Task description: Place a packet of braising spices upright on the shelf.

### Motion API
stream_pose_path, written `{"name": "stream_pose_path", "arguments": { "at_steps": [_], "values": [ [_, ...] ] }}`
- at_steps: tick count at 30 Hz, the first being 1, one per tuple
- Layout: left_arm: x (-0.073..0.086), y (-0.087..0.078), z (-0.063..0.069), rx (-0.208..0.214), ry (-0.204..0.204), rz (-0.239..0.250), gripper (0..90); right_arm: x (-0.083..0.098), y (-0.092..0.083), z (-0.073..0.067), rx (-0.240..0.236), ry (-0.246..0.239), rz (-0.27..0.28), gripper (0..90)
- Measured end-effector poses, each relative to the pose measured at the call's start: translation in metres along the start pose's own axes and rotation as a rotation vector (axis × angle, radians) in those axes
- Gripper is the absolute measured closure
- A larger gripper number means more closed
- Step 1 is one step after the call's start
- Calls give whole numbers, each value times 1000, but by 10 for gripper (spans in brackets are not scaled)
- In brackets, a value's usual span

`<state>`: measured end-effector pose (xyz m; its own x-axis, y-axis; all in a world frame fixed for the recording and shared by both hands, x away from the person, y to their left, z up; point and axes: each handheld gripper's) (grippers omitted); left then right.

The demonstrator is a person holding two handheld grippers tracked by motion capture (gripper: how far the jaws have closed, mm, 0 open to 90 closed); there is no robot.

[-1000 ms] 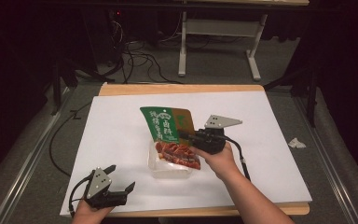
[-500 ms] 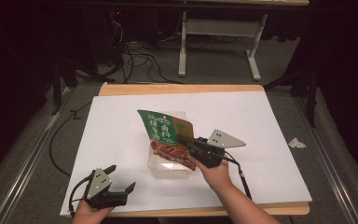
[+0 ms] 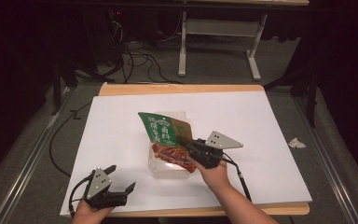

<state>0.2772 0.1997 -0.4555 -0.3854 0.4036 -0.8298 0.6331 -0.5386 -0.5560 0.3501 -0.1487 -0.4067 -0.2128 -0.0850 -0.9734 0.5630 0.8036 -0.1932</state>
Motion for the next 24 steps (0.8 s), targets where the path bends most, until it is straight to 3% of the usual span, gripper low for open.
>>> {"name": "stream_pose_path", "arguments": {
  "at_steps": [10,17,20,24],
  "values": [
    [-1,0,0,2,1,3,107,10,-1,1,9,7,-4,900],
    [-1,1,0,8,3,-1,106,16,-10,4,38,-1,-56,895],
    [0,1,0,8,0,1,106,16,-12,5,43,-14,-85,853],
    [0,1,-1,3,-4,3,106,15,-14,5,34,-13,-96,692]
  ]
}}
Point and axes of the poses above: each handheld gripper's, and its own axes: y roughly forward along the jaws, x roughly out of its underside, z roughly to its right, and after that the axes turned 6 degrees about -z, right-handed
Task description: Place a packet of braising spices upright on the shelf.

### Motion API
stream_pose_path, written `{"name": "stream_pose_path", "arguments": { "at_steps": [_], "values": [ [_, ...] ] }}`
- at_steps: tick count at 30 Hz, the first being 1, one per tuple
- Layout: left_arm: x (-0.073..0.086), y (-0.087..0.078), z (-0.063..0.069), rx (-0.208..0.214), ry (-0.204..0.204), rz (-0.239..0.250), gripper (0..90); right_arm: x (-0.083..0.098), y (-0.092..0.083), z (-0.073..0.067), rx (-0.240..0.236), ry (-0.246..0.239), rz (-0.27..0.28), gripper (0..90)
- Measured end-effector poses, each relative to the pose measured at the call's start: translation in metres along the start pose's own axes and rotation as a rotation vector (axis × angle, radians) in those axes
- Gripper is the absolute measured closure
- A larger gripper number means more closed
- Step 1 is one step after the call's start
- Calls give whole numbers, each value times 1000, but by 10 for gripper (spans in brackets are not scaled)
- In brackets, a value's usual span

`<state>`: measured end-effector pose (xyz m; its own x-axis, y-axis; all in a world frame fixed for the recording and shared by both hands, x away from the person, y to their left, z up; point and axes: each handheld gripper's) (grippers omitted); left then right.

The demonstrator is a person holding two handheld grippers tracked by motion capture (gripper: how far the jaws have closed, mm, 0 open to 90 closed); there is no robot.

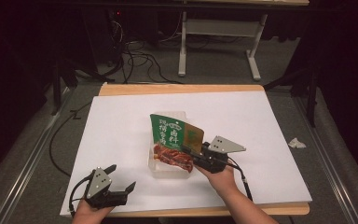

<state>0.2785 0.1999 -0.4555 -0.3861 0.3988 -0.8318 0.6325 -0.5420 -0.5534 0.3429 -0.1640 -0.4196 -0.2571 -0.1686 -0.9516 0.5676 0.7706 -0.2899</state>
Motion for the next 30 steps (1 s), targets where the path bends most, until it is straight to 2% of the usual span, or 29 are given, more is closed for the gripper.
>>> {"name": "stream_pose_path", "arguments": {
  "at_steps": [8,11,17,24,28,30],
  "values": [
    [-2,2,-1,-3,-8,7,106,-2,-9,6,1,-6,-35,332],
    [-4,4,-2,-5,-11,10,106,-2,-17,7,19,-8,-35,243],
    [-9,14,-5,-16,-27,2,106,0,-37,5,49,-36,-48,202],
    [-14,23,-7,-18,-36,-7,107,5,-63,14,60,19,-32,197],
    [-14,25,-6,-16,-30,-13,108,11,-87,25,110,29,-24,197],
    [-14,25,-6,-16,-27,-15,108,16,-101,34,140,49,-29,197]
  ]
}}
Point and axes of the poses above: each handheld gripper's, and its own axes: y roughly forward along the jaws, x roughly out of its underside, z roughly to its right, and after that the axes turned 6 degrees about -z, right-handed
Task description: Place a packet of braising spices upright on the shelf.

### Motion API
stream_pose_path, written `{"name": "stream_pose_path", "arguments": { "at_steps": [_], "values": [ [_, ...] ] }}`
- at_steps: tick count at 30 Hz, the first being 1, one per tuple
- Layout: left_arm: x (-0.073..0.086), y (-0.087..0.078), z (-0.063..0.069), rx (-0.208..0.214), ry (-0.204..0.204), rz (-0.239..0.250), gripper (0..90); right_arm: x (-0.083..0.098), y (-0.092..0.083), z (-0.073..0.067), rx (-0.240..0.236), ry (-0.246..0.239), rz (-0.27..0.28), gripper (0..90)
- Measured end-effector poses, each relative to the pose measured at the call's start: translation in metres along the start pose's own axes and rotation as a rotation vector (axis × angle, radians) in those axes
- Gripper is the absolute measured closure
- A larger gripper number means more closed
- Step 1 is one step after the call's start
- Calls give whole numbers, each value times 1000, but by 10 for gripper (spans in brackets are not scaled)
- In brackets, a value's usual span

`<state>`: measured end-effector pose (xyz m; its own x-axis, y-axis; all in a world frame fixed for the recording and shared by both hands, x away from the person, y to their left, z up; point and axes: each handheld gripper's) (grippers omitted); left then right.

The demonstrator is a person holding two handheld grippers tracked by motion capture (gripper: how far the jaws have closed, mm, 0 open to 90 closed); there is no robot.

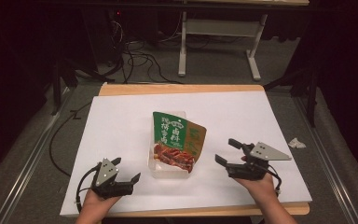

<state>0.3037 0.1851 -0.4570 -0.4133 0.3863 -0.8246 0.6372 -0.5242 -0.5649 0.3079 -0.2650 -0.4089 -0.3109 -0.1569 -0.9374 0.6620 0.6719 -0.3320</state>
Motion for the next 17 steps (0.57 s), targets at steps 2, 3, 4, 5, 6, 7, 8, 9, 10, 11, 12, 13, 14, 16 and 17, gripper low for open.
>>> {"name": "stream_pose_path", "arguments": {
  "at_steps": [2,3,4,5,6,7,8,9,10,11,12,13,14,16,17],
  "values": [
    [0,0,0,-2,0,-1,108,6,-12,12,35,13,-3,200],
    [0,0,0,-4,-3,0,108,9,-17,19,53,21,-11,203],
    [0,0,0,-4,-3,0,108,13,-23,25,70,29,-21,208],
    [0,-1,0,-6,-4,1,108,18,-30,32,98,32,-29,209],
    [0,-1,0,-15,-3,7,109,22,-34,36,116,35,-39,208],
    [0,-1,0,-15,-3,7,109,26,-40,42,142,35,-48,207],
    [0,-2,0,-17,-7,13,110,30,-45,47,165,38,-57,204],
    [0,-2,-1,-13,-12,15,110,33,-50,52,187,47,-61,199],
    [0,-1,-1,-12,-10,11,110,37,-54,58,204,58,-63,197],
    [0,0,-1,-11,-10,9,110,40,-57,63,220,79,-64,198],
    [0,1,-1,-9,-7,3,110,42,-58,68,229,99,-61,200],
    [0,2,0,-6,-6,-2,110,44,-58,73,236,127,-58,201],
    [0,3,0,-6,-2,-5,110,46,-57,76,237,152,-62,201],
    [-1,4,1,-6,3,-5,110,47,-55,79,250,153,-75,220],
    [-1,3,2,-6,6,-3,110,48,-54,80,247,156,-75,229]
  ]
}}
Point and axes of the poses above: each handheld gripper's, and its own axes: y roughly forward along the jaws, x roughly out of its underside, z roughly to its right, and after that the axes turned 6 degrees about -z, right-handed
